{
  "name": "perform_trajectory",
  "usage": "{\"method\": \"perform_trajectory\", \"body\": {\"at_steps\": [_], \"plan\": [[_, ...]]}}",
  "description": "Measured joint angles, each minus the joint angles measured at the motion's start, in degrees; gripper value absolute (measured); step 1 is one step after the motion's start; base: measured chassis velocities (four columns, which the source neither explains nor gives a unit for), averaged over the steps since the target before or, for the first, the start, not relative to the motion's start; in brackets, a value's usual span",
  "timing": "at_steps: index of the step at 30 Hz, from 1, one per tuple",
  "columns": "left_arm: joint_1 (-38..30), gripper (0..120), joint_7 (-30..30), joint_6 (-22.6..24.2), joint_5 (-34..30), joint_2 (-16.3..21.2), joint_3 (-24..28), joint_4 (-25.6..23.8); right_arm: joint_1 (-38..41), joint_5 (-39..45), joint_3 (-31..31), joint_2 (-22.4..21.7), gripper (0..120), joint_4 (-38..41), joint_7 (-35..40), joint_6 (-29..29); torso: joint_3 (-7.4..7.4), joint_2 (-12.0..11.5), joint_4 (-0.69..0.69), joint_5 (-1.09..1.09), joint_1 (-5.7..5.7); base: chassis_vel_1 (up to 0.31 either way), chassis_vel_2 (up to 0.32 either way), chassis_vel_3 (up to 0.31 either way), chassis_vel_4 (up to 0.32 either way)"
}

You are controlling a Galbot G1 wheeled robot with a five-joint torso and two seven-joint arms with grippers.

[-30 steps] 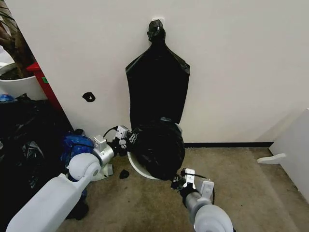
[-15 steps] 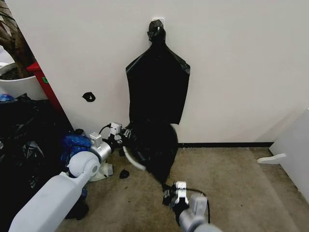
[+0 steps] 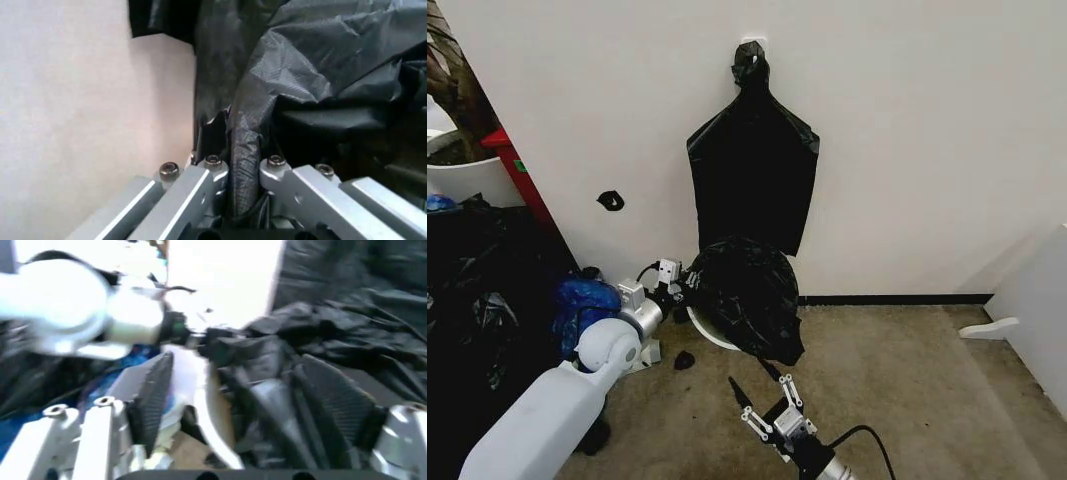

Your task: Place the garbage bag over the trash bin.

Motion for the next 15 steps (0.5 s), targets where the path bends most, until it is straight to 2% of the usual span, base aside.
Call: {"method": "perform_trajectory", "body": {"at_steps": [4, 8, 13, 15], "plan": [[0.87, 1, 0.26, -0.45, 1.24, 0.42, 0.18, -1.03, 2.57, 7.06, 0.44, -0.80, 93, 1.63, 5.42, -7.85, 0.00, 0.00, 0.01, 0.00, 0.00, 0.000, 0.000, 0.000, 0.000], [1.37, 1, 0.36, -0.70, 1.72, 0.78, 0.19, -1.62, 4.20, 12.62, 0.50, -1.68, 99, 2.48, 6.99, -11.82, 0.00, 0.00, 0.00, 0.01, 0.00, 0.000, 0.000, 0.000, 0.000], [2.01, 1, 0.33, -0.87, 2.08, 1.02, -0.01, -2.32, 6.33, 18.42, 0.37, -2.75, 81, 3.26, 8.75, -18.17, 0.00, 0.00, 0.01, 0.00, 0.00, 0.000, 0.000, 0.000, 0.000], [2.03, 1, 0.33, -0.88, 2.08, 1.02, -0.03, -2.38, 6.37, 18.53, 0.32, -2.82, 79, 3.27, 8.80, -18.62, 0.00, 0.00, 0.01, 0.00, 0.00, 0.000, 0.000, 0.000, 0.000]]}}
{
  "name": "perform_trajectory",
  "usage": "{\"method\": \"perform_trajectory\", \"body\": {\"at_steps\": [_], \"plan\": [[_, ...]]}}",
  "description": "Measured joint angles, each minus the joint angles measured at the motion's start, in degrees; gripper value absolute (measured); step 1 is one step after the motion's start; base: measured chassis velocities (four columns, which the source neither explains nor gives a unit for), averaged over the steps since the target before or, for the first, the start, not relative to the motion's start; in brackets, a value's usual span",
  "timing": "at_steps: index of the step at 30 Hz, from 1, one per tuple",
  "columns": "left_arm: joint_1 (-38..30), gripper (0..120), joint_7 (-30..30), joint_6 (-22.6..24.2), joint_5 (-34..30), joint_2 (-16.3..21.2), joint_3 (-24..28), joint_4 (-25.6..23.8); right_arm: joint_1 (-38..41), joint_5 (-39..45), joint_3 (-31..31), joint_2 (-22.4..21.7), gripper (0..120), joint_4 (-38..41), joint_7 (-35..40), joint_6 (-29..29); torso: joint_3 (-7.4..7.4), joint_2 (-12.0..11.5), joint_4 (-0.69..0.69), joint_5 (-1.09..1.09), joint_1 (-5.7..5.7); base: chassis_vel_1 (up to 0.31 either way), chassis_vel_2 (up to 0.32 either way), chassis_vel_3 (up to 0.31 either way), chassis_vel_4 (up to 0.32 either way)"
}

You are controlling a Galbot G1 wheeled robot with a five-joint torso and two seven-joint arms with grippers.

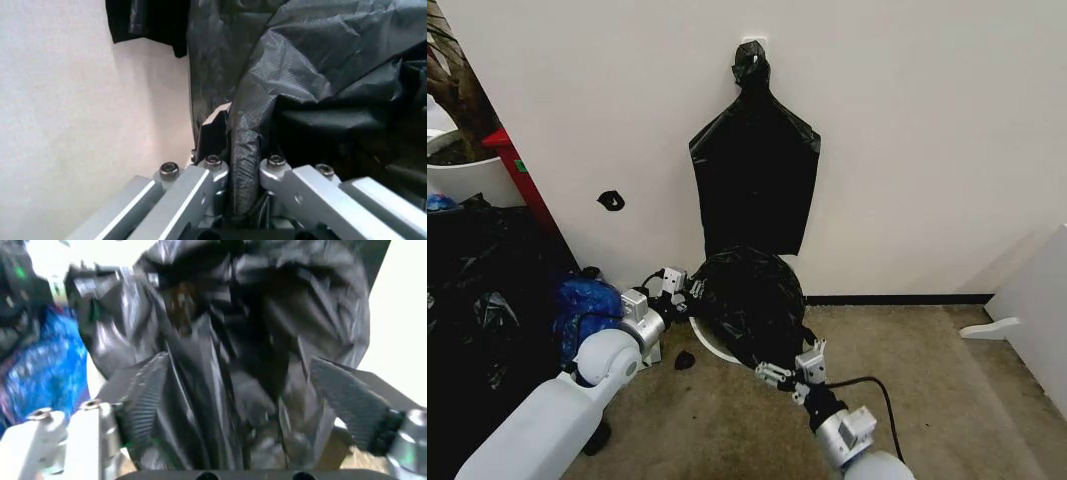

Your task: Place the garbage bag over the trash bin.

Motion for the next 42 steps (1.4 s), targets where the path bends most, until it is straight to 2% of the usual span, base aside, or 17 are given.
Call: {"method": "perform_trajectory", "body": {"at_steps": [6, 8, 13, 14, 20, 23, 26, 27, 28, 30, 33, 34, 35, 42], "plan": [[-0.02, 1, -0.20, -0.02, -0.04, 0.04, -0.05, -0.27, 0.51, -0.24, -0.34, -0.73, 51, -0.39, -2.09, -1.73, 0.00, 0.00, 0.00, 0.00, 0.00, 0.000, 0.000, 0.000, 0.000], [-0.05, 1, -0.26, -0.02, -0.05, 0.01, -0.04, -0.27, 0.69, -0.52, -0.31, -0.74, 48, -0.62, -2.53, -1.67, 0.00, 0.00, 0.00, 0.00, 0.00, 0.000, 0.000, 0.000, 0.000], [-0.20, 1, -0.60, 0.01, -0.07, -0.16, 0.10, 0.04, 0.88, -1.99, -0.17, -0.63, 28, -1.66, -4.68, 0.22, 0.00, 0.00, -0.01, 0.00, 0.00, 0.000, 0.000, 0.000, 0.000], [-0.20, 1, -0.60, 0.01, -0.07, -0.16, 0.10, 0.04, 0.88, -1.99, -0.17, -0.63, 28, -1.66, -4.68, 0.22, 0.00, 0.00, -0.01, 0.00, 0.00, 0.000, 0.000, 0.000, 0.000], [-0.74, 1, -1.40, 0.11, -0.83, -0.35, 0.32, 0.49, 1.40, -4.41, -0.05, -0.02, 1, -4.38, -8.36, 4.41, 0.00, 0.00, -0.01, 0.00, 0.00, 0.000, 0.000, 0.000, 0.000], [-0.87, 1, -1.86, 0.21, -1.50, -0.46, 0.34, 0.48, 1.72, -4.99, 0.17, 0.15, 0, -5.87, -10.85, 7.12, 0.00, 0.00, -0.01, 0.00, 0.00, 0.000, 0.000, 0.000, 0.000], [-0.95, 1, -2.91, 0.70, -3.14, -0.68, 0.34, 0.15, 2.62, -5.16, 1.06, 0.70, 0, -9.64, -19.98, 15.03, 0.00, 0.00, -0.01, 0.00, 0.00, 0.000, 0.000, 0.000, 0.000], [-0.95, 1, -3.52, 1.20, -4.21, -0.81, 0.34, -0.26, 3.34, -5.56, 1.86, 1.21, 0, -12.11, -26.13, 20.06, 0.00, 0.00, 0.00, 0.00, 0.00, 0.000, 0.000, 0.000, 0.000], [-0.95, 1, -3.52, 1.20, -4.21, -0.81, 0.34, -0.26, 3.34, -5.56, 1.86, 1.21, 0, -12.11, -26.13, 20.06, 0.00, 0.00, 0.00, 0.00, 0.00, 0.000, 0.000, 0.000, 0.000], [-0.82, 1, -4.21, 1.82, -5.59, -0.95, 0.30, -0.89, 4.42, -6.82, 2.89, 2.04, 0, -15.56, -33.57, 25.15, 0.00, 0.00, 0.00, 0.00, 0.00, 0.000, 0.000, 0.000, 0.000], [-0.27, 1, -5.87, 3.34, -8.23, -1.36, 0.12, -2.78, 6.11, -9.94, 4.04, 3.55, 0, -21.03, -40.79, 30.03, 0.00, 0.00, 0.00, 0.00, 0.00, 0.000, 0.000, 0.000, 0.000], [-0.27, 1, -5.87, 3.34, -8.23, -1.36, 0.12, -2.78, 6.11, -9.94, 4.04, 3.55, 0, -21.03, -40.79, 30.03, 0.00, 0.00, 0.00, 0.00, 0.00, 0.000, 0.000, 0.000, 0.000], [0.15, 1, -7.40, 4.42, -9.63, -1.64, -0.02, -4.10, 7.27, -12.69, 4.55, 4.58, 0, -24.86, -44.35, 32.06, 0.00, 0.00, 0.00, 0.01, 0.00, 0.000, 0.000, 0.000, 0.000], [1.79, 1, -9.59, 6.18, -11.77, -1.60, -0.17, -6.97, 10.12, -21.64, 6.09, 6.79, 0, -33.17, -46.39, 35.51, 0.00, 0.00, -0.01, 0.01, 0.00, 0.000, 0.000, 0.000, 0.000]]}}
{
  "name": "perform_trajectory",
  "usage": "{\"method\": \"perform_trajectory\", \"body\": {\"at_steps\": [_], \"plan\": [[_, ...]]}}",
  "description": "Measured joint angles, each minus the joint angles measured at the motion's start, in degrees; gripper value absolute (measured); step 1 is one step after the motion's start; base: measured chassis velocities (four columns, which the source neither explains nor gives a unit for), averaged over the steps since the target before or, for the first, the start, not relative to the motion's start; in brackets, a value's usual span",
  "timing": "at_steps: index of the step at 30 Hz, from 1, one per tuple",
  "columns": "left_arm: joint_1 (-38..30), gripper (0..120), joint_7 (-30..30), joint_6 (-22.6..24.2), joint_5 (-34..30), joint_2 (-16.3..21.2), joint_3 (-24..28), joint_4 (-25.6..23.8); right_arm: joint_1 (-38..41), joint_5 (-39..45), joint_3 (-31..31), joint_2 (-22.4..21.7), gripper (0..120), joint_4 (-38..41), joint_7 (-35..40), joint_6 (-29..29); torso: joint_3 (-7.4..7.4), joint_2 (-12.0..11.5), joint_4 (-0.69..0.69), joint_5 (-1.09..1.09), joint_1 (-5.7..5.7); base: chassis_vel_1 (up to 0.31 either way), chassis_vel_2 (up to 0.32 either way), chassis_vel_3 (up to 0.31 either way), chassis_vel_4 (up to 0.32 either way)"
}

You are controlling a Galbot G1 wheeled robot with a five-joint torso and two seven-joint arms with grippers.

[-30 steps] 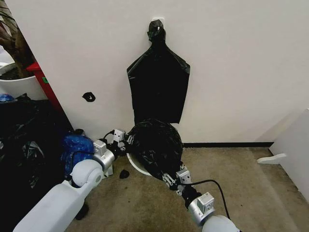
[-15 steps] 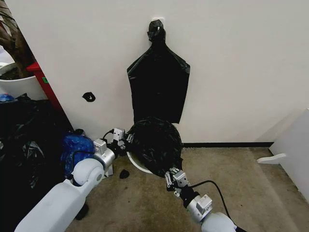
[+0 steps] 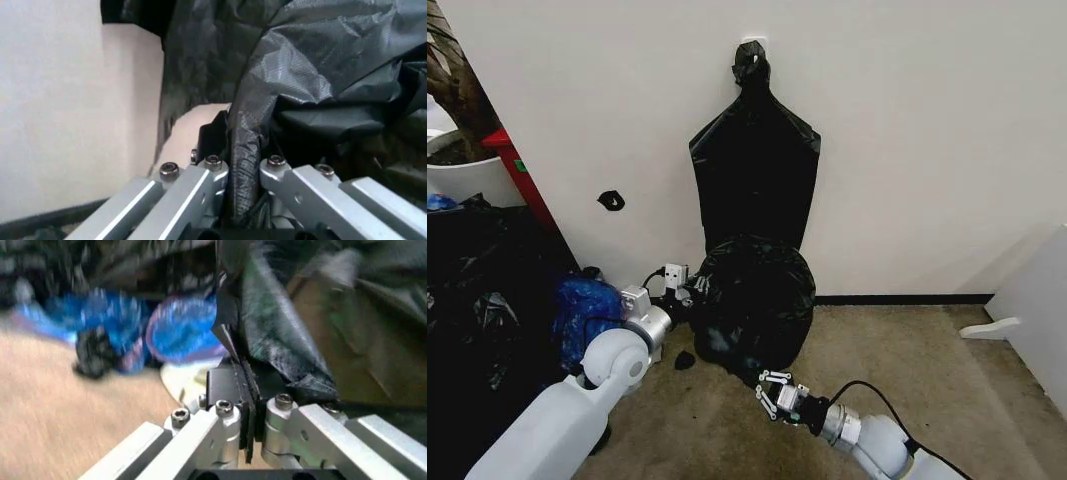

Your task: Place the garbage bag over the trash bin.

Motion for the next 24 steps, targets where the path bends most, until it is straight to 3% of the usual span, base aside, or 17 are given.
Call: {"method": "perform_trajectory", "body": {"at_steps": [4, 17, 21, 24], "plan": [[1.40, 1, -0.20, 0.28, -0.28, -0.01, -0.06, -1.06, 1.61, -5.47, 2.29, 0.71, 0, -3.76, 0.08, 2.63, 0.00, 0.00, 0.01, -0.01, 0.00, 0.000, 0.000, 0.000, 0.000], [3.22, 1, 0.20, -0.08, -0.13, -0.71, -0.14, -1.95, 4.06, -9.13, 4.44, -1.09, 0, -7.67, 2.65, 4.12, 0.00, 0.00, 0.01, -0.01, 0.00, 0.000, 0.000, 0.000, 0.000], [2.66, 1, 0.35, -0.74, -0.45, -0.63, -0.13, -1.86, 3.02, -7.63, 4.47, -3.04, 10, -8.07, 4.83, 5.09, 0.00, 0.00, 0.00, 0.00, 0.00, 0.000, 0.000, 0.000, 0.000], [1.79, 1, 0.37, -1.09, -0.80, -0.22, -0.08, -1.29, 1.31, 1.90, 3.81, -5.61, 23, -6.99, 1.40, 7.98, 0.00, 0.00, 0.00, 0.00, 0.00, 0.000, 0.000, 0.000, 0.000]]}}
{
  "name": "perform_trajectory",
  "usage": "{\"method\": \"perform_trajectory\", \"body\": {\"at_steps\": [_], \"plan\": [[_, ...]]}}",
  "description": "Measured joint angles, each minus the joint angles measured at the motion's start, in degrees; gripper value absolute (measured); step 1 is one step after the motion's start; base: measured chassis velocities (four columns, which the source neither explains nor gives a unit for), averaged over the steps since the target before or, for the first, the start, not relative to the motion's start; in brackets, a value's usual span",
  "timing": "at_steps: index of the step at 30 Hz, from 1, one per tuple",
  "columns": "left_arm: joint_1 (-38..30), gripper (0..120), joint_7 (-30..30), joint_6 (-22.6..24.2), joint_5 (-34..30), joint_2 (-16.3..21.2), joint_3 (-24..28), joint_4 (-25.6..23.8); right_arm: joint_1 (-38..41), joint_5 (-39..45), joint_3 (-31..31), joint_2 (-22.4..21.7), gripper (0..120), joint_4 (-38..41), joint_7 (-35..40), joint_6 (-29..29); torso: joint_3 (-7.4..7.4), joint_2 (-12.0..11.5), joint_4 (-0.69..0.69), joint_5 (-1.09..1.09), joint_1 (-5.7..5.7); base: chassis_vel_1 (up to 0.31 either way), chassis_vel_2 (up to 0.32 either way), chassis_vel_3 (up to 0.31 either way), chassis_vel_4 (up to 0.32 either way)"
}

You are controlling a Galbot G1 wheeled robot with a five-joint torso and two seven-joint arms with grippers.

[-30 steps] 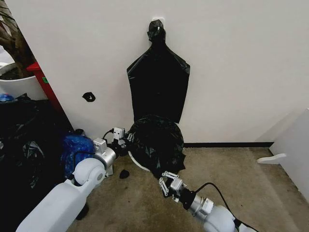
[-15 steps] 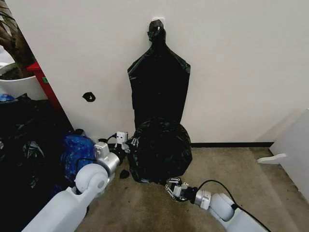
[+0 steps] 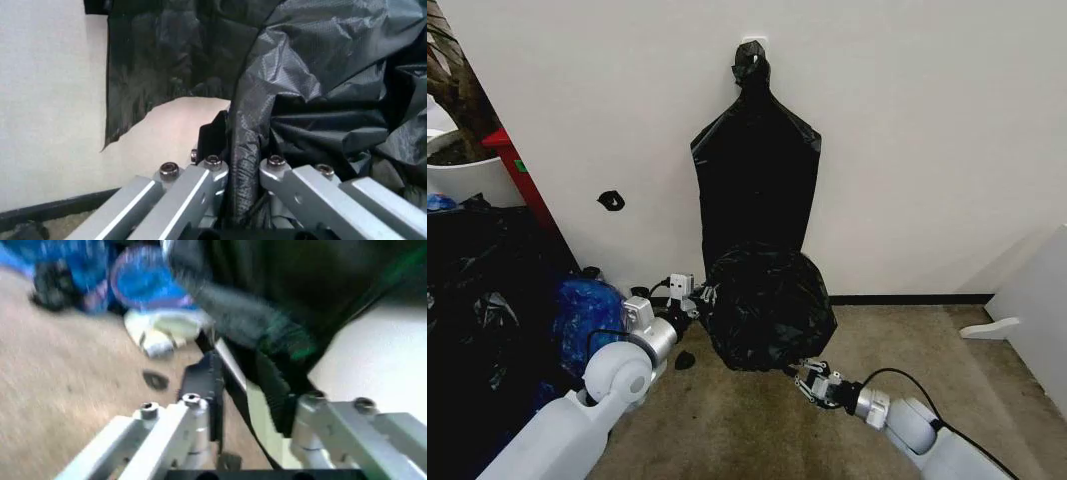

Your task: Place the garbage bag over the trash bin.

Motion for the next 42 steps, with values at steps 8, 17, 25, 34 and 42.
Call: {"method": "perform_trajectory", "body": {"at_steps": [8, 17, 25, 34, 42], "plan": [[-0.07, 1, 0.00, -0.52, 0.04, -0.16, -0.12, 1.17, -1.75, 15.87, 2.82, -3.21, 51, 3.20, -15.64, 2.86, 0.00, 0.00, 0.00, 0.00, 0.00, 0.000, 0.000, 0.000, 0.000], [0.67, 1, 0.08, -0.94, 0.75, -1.07, -0.20, 1.95, -5.23, 32.67, 7.35, -6.75, 85, 16.91, -25.59, -0.75, 0.00, 0.00, 0.01, -0.02, 0.00, 0.000, 0.000, 0.000, 0.000], [1.24, 4, 0.12, -1.64, 1.32, -2.32, -0.24, 2.21, -5.84, 39.70, 7.90, -7.49, 100, 23.62, -25.54, -4.43, 0.00, 0.00, 0.01, 0.00, -0.01, 0.000, 0.000, 0.000, 0.000], [0.04, 4, -0.03, -1.60, 1.47, -2.83, 0.73, 3.64, -6.25, 26.97, 9.00, -4.47, 100, 16.76, -24.41, 1.35, 0.00, 0.00, -0.01, 0.00, -0.01, 0.000, 0.000, 0.000, 0.000], [0.06, 1, -0.20, -1.97, 1.58, -1.82, 0.10, 4.33, -2.02, 16.16, 7.10, -2.35, 100, 3.83, -15.91, 3.48, 0.00, 0.00, 0.01, 0.01, -0.01, 0.000, 0.000, 0.000, 0.000]]}}
